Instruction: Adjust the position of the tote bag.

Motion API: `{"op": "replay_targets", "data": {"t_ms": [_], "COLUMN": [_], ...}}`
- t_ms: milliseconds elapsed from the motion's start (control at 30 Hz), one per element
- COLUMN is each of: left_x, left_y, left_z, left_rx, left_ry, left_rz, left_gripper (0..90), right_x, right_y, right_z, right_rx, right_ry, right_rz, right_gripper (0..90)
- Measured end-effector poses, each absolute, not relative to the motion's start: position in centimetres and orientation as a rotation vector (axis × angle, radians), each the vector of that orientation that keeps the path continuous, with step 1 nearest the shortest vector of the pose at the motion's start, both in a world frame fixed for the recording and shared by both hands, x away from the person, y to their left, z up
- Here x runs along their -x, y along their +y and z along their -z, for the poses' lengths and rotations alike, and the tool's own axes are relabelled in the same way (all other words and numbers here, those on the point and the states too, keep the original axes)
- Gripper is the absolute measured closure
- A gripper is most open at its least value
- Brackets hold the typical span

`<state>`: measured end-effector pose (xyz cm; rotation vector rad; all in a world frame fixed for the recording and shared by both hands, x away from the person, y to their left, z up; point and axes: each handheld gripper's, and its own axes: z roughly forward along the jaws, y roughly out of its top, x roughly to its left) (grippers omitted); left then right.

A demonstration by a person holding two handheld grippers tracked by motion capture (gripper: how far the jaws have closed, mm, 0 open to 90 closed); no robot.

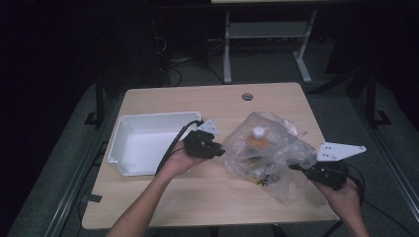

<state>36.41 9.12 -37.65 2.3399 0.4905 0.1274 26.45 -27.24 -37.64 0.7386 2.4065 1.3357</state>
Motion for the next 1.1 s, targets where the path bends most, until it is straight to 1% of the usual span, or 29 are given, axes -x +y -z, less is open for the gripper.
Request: {"op": "replay_targets", "data": {"t_ms": [300, 467, 700, 1100], "left_x": [-35.5, -35.1, -34.9, -33.5], "left_y": [8.7, 8.4, 7.8, 4.1], "left_z": [35.4, 34.1, 32.7, 30.7], "left_rx": [-2.325, -2.319, -2.295, -2.282], "left_ry": [0.433, 0.409, 0.388, 0.263], "left_rz": [-0.129, -0.152, -0.144, -0.139], "left_gripper": [57.9, 53.5, 49.9, 43.5], "right_x": [-26.4, -26.3, -26.3, -26.3], "right_y": [-27.3, -27.2, -27.0, -26.7], "right_z": [38.0, 38.1, 38.2, 38.4], "right_rx": [-0.744, -0.745, -0.735, -0.737], "right_ry": [2.409, 2.415, 2.416, 2.421], "right_rz": [-1.329, -1.328, -1.331, -1.326], "right_gripper": [89.1, 89.1, 89.1, 89.1]}}
